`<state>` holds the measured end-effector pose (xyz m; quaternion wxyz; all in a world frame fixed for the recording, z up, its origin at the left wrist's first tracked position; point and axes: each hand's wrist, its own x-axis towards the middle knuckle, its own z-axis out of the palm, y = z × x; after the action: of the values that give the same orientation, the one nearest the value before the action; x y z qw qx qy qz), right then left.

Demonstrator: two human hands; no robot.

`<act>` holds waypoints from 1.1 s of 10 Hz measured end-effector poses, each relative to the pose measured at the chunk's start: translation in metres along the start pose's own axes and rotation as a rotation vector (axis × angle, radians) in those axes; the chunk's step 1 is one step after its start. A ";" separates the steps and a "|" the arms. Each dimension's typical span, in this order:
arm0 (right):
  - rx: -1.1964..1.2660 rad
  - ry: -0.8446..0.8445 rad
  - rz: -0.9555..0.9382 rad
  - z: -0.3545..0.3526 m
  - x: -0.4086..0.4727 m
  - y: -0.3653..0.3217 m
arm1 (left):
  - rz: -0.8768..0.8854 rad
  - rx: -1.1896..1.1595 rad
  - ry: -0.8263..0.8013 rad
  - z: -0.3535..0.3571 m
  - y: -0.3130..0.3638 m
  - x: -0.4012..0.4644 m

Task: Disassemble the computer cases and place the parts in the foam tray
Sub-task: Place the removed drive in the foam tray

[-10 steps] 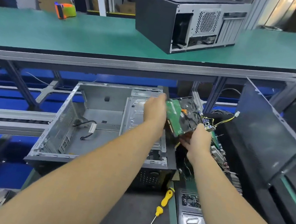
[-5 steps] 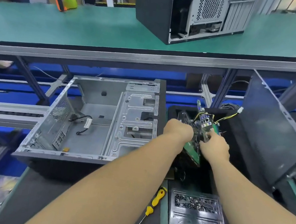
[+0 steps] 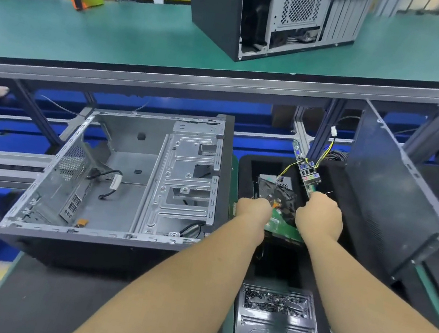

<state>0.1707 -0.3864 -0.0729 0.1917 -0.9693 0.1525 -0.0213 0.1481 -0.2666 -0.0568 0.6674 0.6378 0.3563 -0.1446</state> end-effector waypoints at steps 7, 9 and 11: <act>0.164 0.039 -0.005 0.017 -0.021 0.008 | 0.428 0.907 -0.015 0.002 0.004 -0.003; 0.217 0.338 -0.332 0.035 -0.072 0.002 | 1.026 1.385 0.160 -0.035 0.025 -0.008; 0.001 -0.220 -0.731 0.052 -0.116 0.008 | 0.995 1.366 0.137 -0.050 0.020 -0.007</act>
<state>0.0631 -0.3391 -0.1218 0.1871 -0.9561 -0.2247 0.0160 0.1415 -0.2178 -0.0334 0.0982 0.9907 -0.0920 0.0213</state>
